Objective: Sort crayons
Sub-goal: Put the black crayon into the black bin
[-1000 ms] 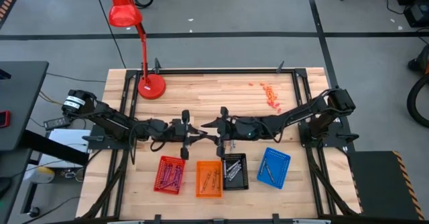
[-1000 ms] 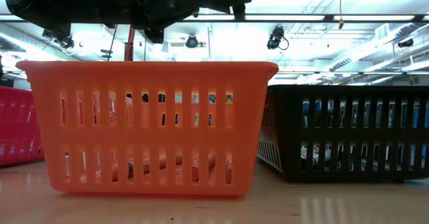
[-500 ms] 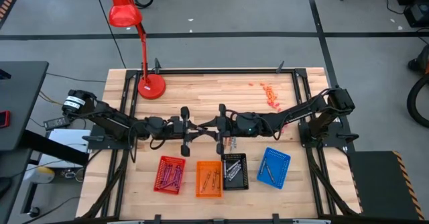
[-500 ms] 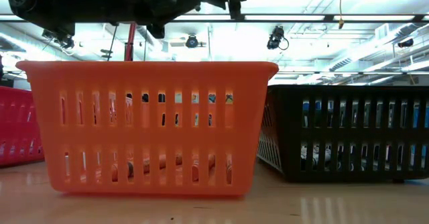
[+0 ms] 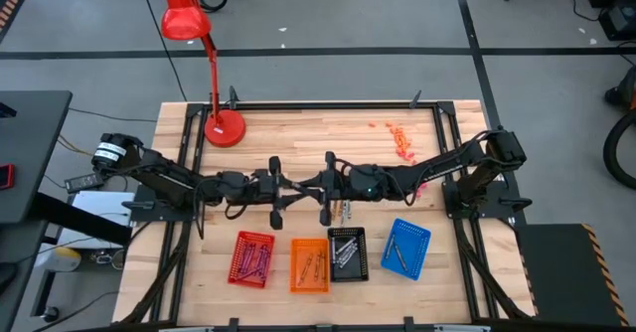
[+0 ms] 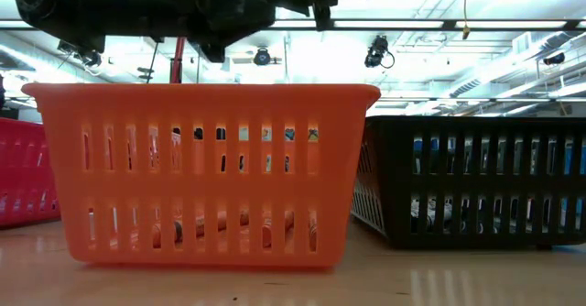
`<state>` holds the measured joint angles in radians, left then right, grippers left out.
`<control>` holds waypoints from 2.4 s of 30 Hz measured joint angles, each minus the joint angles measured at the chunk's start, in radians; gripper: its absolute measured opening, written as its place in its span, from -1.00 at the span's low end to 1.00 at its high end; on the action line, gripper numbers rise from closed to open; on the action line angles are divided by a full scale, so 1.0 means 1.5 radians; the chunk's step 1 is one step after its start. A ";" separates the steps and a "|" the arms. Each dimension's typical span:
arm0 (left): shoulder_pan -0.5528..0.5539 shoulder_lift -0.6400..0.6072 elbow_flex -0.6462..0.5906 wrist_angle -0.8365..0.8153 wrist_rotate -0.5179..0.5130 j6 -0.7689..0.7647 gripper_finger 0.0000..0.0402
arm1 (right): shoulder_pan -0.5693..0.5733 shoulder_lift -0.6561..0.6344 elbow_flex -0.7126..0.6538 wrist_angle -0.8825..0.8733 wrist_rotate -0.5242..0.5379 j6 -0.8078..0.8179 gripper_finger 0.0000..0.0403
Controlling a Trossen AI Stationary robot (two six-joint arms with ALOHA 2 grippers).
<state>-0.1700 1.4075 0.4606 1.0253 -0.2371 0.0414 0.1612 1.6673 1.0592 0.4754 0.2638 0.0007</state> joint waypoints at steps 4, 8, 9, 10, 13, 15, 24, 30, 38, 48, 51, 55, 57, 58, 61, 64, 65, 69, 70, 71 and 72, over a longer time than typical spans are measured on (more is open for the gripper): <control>0.004 0.000 0.000 -0.035 0.000 0.009 -0.31 | 0.003 -0.001 0.000 -0.002 -0.001 0.041 -0.78; 0.004 0.000 0.000 -0.099 0.000 0.031 -0.24 | 0.015 -0.001 0.000 -0.018 -0.009 0.122 -0.77; 0.004 0.000 0.000 -0.114 0.000 0.032 -0.24 | 0.018 -0.001 0.000 -0.022 -0.022 0.150 -0.77; 0.004 0.000 0.000 -0.126 0.000 0.033 -0.24 | 0.020 -0.001 0.000 -0.025 -0.038 0.183 -0.77; 0.004 0.000 0.000 -0.154 -0.001 0.033 -0.24 | 0.027 -0.001 0.000 -0.059 -0.083 0.309 -0.77; 0.004 0.000 0.000 -0.167 -0.006 0.033 -0.24 | 0.034 -0.001 0.000 -0.093 -0.106 0.385 -0.77; 0.004 0.000 0.000 -0.188 -0.038 0.035 -0.24 | 0.101 -0.001 -0.001 -0.214 -0.159 0.547 -0.76; 0.004 0.000 0.000 -0.188 -0.038 0.032 -0.24 | 0.138 -0.001 -0.001 -0.332 -0.125 0.674 -0.76; 0.004 0.000 0.000 -0.188 -0.038 0.032 -0.24 | 0.176 -0.001 0.000 -0.502 -0.110 0.820 -0.76; 0.004 0.000 0.000 -0.188 -0.038 0.033 -0.24 | 0.192 -0.001 -0.001 -0.535 -0.093 0.512 -0.76; 0.004 0.000 0.000 -0.188 -0.038 0.033 -0.24 | 0.192 -0.001 -0.001 -0.527 -0.086 0.325 -0.76; 0.004 0.000 0.000 -0.188 -0.038 0.035 -0.24 | 0.195 0.002 -0.001 -0.526 -0.087 0.094 -0.76; 0.004 0.000 0.000 -0.188 -0.038 0.035 -0.24 | 0.196 0.011 -0.001 -0.526 -0.087 0.000 -0.76; 0.004 0.000 0.000 -0.188 -0.038 0.035 -0.24 | 0.196 0.017 -0.001 -0.528 -0.086 -0.037 -0.76; 0.004 0.000 0.000 -0.180 -0.038 0.038 -0.24 | 0.193 0.036 -0.001 -0.529 -0.079 -0.100 -0.76; 0.004 0.000 0.000 -0.162 -0.038 0.039 -0.24 | 0.188 0.053 -0.001 -0.532 -0.089 -0.153 -0.76; 0.004 0.000 0.000 -0.158 -0.038 0.039 -0.24 | 0.187 0.055 -0.001 -0.535 -0.095 -0.164 -0.76; 0.004 0.000 0.000 -0.153 -0.038 0.039 -0.24 | 0.188 0.055 -0.001 -0.561 -0.100 -0.188 -0.76; 0.004 0.000 0.000 -0.153 -0.038 0.039 -0.24 | 0.188 0.055 -0.001 -0.567 -0.100 -0.191 -0.76; 0.004 0.000 0.000 -0.153 -0.038 0.039 -0.24 | 0.188 0.055 -0.001 -0.568 -0.100 -0.193 -0.75; 0.004 0.000 0.000 -0.153 -0.038 0.039 -0.24 | 0.188 0.055 -0.001 -0.568 -0.100 -0.194 -0.75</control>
<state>-0.1646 1.4075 0.4606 0.7953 -0.2943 0.0998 0.4427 1.7505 1.0584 -0.3765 0.1135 -0.2905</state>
